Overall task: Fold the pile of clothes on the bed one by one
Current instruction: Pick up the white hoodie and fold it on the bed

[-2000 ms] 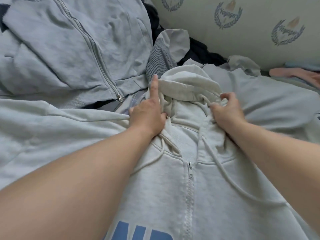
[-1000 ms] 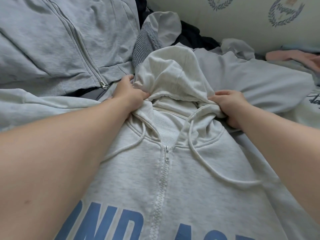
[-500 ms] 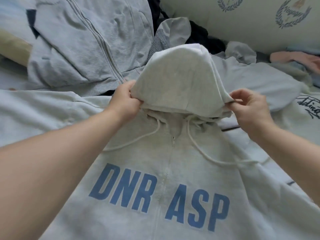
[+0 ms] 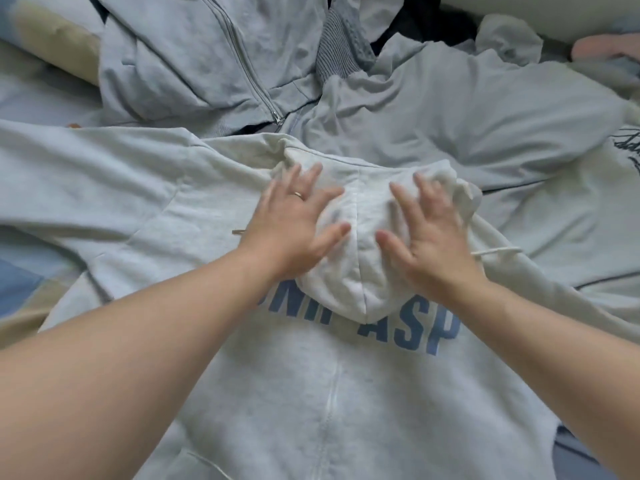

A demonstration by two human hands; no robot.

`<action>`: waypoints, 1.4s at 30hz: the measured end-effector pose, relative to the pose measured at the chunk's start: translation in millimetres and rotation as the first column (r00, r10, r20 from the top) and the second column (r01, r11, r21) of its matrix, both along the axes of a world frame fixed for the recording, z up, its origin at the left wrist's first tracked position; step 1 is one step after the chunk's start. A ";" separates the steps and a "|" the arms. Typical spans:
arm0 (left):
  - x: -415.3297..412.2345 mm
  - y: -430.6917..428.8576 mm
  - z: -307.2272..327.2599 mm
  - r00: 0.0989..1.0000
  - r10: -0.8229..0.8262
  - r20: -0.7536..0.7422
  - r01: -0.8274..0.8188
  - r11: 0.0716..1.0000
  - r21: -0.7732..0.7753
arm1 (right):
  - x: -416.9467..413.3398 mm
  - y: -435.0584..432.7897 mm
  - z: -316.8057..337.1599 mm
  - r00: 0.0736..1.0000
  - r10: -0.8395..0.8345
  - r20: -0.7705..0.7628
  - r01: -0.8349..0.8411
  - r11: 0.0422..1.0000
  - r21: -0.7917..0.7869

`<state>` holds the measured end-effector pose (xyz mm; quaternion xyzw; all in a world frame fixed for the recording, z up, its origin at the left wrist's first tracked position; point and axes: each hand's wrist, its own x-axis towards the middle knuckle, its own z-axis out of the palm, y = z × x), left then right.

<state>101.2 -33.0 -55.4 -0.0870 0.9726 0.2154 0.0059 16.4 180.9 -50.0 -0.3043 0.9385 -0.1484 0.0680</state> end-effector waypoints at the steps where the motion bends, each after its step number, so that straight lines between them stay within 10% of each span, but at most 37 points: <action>1: 4.1 3.9 -9.4 0.985 -0.063 0.161 0.066 0.998 -0.014 | 6.5 -2.4 -11.3 0.994 0.011 0.110 -0.028 0.988 0.155; 4: 25.7 9.7 -33.8 0.938 -0.091 0.334 0.107 0.994 -0.029 | 16.9 -5.0 -26.8 0.955 -0.036 0.294 -0.083 0.920 0.383; 9: 53.1 14.8 -34.3 0.971 -0.099 0.217 0.121 0.988 -0.094 | 41.6 13.5 -32.7 0.984 0.090 0.151 -0.143 0.910 0.389; 18: 114.7 79.2 -6.0 0.955 0.048 0.294 -0.016 0.993 -0.113 | 111.4 54.5 14.2 0.870 -0.070 0.488 -0.070 0.963 0.262; 28: 94.3 272.7 39.4 0.919 -0.253 0.302 0.237 0.967 0.090 | 109.9 317.6 91.4 0.747 -0.502 0.435 0.383 0.861 0.335; 37: 37.7 472.3 23.1 0.820 -0.490 0.297 0.473 0.871 0.130 | 99.7 520.0 68.9 0.431 -0.789 0.438 0.814 0.549 0.189; 42: 14.5 540.7 -3.3 0.772 -0.552 0.316 0.534 0.832 0.150 | 76.1 554.8 29.9 -0.017 -0.589 0.808 0.986 0.122 0.110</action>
